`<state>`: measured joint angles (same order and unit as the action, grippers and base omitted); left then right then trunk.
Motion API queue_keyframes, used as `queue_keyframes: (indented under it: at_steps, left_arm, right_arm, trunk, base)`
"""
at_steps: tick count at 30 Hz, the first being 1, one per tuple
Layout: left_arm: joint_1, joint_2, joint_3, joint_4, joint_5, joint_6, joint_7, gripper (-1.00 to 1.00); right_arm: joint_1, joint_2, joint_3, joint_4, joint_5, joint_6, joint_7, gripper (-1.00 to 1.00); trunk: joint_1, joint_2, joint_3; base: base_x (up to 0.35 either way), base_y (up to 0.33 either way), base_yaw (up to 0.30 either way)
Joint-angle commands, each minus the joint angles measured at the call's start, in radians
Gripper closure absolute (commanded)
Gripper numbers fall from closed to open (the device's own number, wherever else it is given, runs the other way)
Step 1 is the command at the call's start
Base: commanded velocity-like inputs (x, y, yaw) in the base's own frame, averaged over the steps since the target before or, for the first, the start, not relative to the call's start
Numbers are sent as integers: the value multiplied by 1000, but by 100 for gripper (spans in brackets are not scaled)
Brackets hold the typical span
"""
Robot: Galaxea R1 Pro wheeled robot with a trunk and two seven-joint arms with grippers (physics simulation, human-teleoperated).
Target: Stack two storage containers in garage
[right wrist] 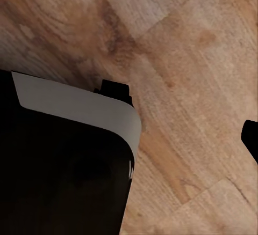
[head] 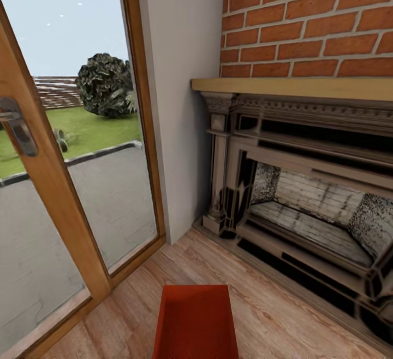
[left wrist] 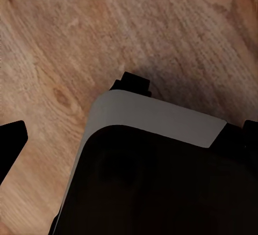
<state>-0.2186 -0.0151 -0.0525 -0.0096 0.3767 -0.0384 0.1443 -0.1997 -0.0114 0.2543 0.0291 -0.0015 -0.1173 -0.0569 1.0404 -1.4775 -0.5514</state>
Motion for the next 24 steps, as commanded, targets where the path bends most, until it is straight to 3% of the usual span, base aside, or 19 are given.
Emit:
queue_keyframes:
  at_steps: [1,24]
  left_arm:
    - [-1,0,-6,0,7,-3,3,-100]
    - [-1,0,-6,0,7,-3,3,-100]
  right_arm:
    - [-1,0,5,3,0,-5,-2,-100]
    - [-1,0,5,3,0,-5,2,-100]
  trunk:
    - [0,-1,-3]
    - [0,-1,-39]
  base:
    - [0,0,0]
    - [0,0,0]
